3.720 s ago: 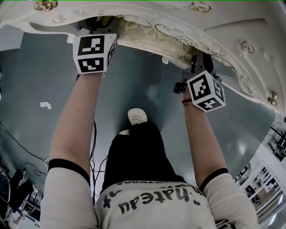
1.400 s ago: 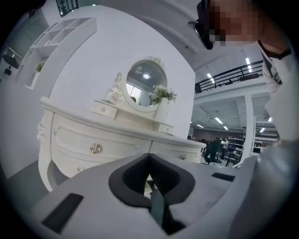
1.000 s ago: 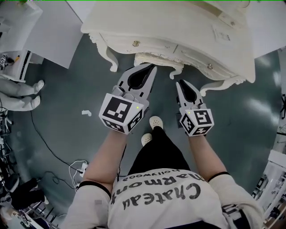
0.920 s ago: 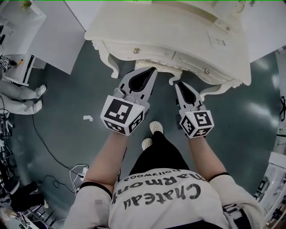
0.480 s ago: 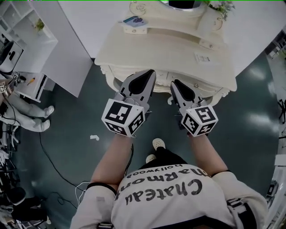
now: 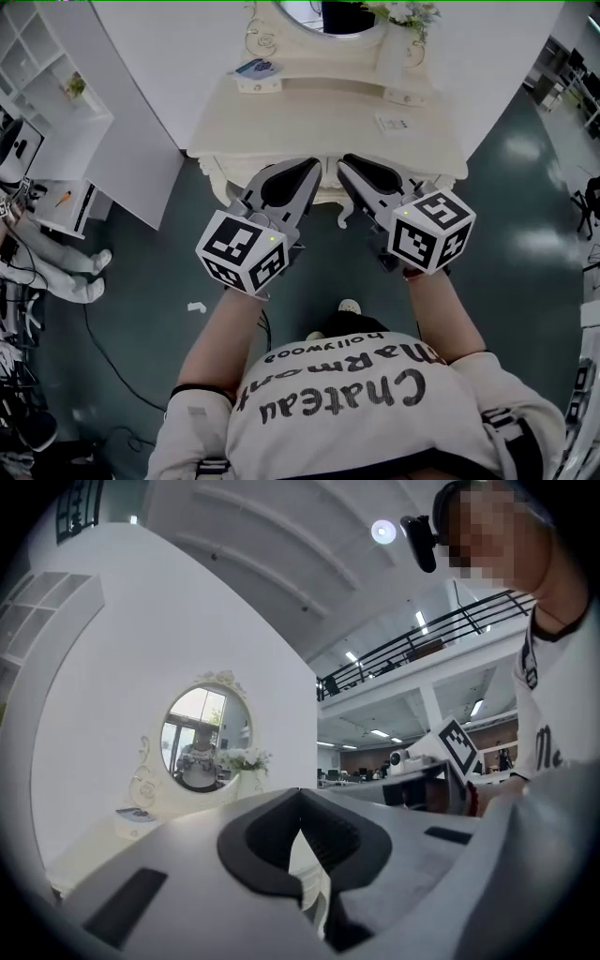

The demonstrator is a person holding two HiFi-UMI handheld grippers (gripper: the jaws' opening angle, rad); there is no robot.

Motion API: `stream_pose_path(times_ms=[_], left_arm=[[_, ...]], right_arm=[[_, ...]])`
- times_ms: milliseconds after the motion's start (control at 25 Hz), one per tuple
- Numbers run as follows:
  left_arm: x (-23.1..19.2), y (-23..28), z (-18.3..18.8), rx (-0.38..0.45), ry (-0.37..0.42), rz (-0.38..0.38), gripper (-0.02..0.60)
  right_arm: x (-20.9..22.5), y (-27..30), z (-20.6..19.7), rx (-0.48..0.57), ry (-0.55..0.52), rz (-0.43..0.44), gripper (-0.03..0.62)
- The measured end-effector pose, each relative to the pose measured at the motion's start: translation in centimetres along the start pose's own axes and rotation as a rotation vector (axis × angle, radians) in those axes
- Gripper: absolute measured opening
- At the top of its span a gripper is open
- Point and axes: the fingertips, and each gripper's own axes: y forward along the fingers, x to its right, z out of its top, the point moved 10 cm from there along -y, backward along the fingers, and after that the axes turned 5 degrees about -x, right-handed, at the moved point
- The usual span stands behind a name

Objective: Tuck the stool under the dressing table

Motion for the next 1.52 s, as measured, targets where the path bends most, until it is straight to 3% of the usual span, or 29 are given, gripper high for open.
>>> stream_pose_path(times_ms=[120, 280, 480, 1000, 1520], left_arm=[[1.3, -0.2, -0.1, -0.027, -0.011, -0.017, 0.023], [2.2, 0.0, -0.2, -0.008, -0.039, 0.015, 0.023], [3.4, 2.4, -0.3, -0.013, -0.009, 0.044, 0.023], [5.7, 7.1, -0.1, 0.011, -0.052, 0.224, 0.023], [10.5, 9.8, -3.0, 0.009, -0.088, 0.357, 0.023]], right_arm=[[0.6, -2.0, 0.7, 0.025, -0.005, -0.025, 0.06], [2.1, -3.5, 0.4, 0.032, -0.008, -0.027, 0.06], [4.9, -4.0, 0.0, -0.004, -0.06, -0.043, 0.06], [12.4, -6.1, 0.1, -0.044, -0.06, 0.05, 0.06], [16.6, -8.4, -2.0, -0.091, -0.111, 0.157, 0.06]])
